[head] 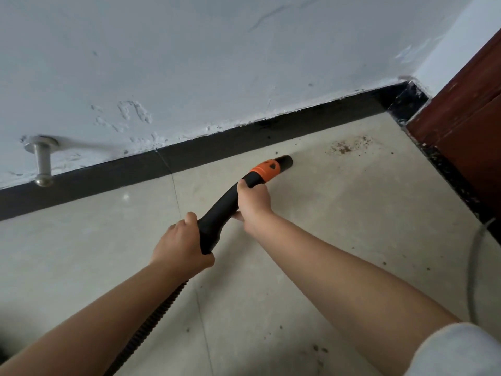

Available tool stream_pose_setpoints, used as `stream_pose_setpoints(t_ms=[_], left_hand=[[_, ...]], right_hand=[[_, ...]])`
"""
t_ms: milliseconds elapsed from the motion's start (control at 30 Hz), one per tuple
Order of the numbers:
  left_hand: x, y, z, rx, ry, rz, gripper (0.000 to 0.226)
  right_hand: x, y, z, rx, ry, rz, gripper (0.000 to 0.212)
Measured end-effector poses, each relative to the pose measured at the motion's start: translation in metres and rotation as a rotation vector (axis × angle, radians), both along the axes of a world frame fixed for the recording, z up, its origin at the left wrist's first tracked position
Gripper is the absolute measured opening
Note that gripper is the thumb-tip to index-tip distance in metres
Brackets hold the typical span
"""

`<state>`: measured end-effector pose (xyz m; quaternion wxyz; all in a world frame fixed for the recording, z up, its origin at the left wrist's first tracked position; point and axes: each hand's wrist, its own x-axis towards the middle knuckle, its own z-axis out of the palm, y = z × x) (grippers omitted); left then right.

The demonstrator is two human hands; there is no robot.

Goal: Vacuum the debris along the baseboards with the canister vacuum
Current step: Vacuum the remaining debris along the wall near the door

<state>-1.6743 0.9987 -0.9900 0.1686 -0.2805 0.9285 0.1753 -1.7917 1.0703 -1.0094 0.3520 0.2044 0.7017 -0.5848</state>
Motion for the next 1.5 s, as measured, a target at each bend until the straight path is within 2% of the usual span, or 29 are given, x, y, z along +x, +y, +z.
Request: stream_pose_setpoints(t_ms=[200,367,933,1133,1267,1500], left_hand=[[0.018,-0.021,0.002,-0.016,-0.016,0.067,0.045],[0.011,-0.029,0.006,-0.023,-0.007,0.056,0.044],[-0.065,0.024,0.007,-0.028,0.022,-0.015,0.05],[-0.079,0.038,0.002,0.03,0.036,-0.06,0.049],[-0.06,0.034,-0.008,0.057,0.016,-0.073,0.048],[-0.013,-0.001,-0.011,-0.012,-0.005,0.014,0.047]], right_hand=[[0.009,-0.03,0.004,-0.023,-0.015,0.084,0.043],[0.005,-0.035,0.01,-0.045,-0.028,0.041,0.042],[-0.066,0.016,0.012,-0.066,-0.026,-0.082,0.05],[-0.078,0.039,0.01,-0.054,-0.009,-0.144,0.05],[-0.063,0.044,0.001,-0.115,-0.045,-0.132,0.046],[-0.022,0.007,0.004,-0.15,-0.09,-0.012,0.037]])
